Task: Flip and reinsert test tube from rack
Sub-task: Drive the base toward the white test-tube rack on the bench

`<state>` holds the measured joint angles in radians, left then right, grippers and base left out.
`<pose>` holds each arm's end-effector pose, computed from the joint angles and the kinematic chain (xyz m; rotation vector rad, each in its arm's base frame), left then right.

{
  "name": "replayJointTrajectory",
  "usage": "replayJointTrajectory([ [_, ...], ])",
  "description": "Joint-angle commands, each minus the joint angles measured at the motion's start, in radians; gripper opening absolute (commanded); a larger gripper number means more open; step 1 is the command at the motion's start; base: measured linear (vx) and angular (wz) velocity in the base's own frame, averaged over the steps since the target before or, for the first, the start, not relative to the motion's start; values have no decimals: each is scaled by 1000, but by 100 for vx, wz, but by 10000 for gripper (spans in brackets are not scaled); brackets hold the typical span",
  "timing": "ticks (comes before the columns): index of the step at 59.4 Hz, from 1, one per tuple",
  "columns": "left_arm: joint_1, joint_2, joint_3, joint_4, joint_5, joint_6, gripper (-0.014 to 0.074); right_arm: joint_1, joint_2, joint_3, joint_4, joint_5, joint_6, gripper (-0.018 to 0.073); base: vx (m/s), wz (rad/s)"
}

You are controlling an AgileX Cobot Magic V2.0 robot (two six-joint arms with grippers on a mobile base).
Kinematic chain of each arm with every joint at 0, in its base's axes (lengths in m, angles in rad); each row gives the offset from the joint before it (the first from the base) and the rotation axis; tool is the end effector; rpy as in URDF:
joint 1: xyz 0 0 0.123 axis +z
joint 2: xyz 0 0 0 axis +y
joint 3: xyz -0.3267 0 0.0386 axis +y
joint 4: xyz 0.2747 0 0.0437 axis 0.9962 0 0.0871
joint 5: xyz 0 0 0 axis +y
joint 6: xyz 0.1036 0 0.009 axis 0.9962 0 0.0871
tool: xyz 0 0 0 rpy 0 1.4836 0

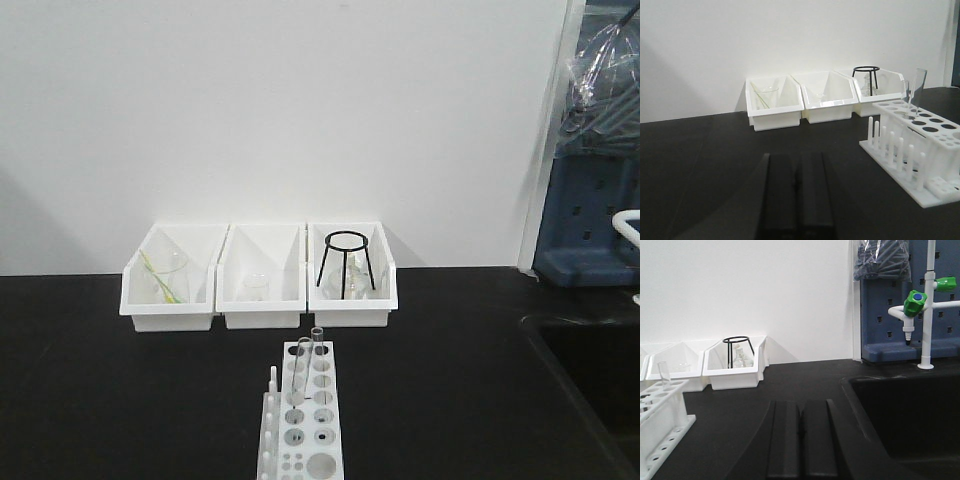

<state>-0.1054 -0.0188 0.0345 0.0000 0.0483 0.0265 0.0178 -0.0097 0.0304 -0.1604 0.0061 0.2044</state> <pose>0.0517 -0.0055 0.1972 0.1020 1.5446 -0.0625 0.0523 0.0008 0.2027 0.0206 1.5104 0.0488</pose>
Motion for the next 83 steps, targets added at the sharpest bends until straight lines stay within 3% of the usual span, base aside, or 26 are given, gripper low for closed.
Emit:
replayJointTrajectory([
  [1,0,-8,-6,0,-81,-2,-6,-4,-14,2,-8,-83,-2,-11,21,-5],
  [57,0,-8,-6,0,-81,-2,-6,-4,-14,2,-7,-84,0,-11,6,1],
  [66,0,-8,-6,0,-81,-2,-6,-4,-14,-8,-3,-205,6,-11,0,0],
  [73,0,-8,-6,0,-81,-2,-6,-4,-10,-90,1,-222,25,-11,0,0],
  [83,0,-8,-6,0,-81,-2,-6,-4,157,-377,-4,-197,-2,-11,0,0],
])
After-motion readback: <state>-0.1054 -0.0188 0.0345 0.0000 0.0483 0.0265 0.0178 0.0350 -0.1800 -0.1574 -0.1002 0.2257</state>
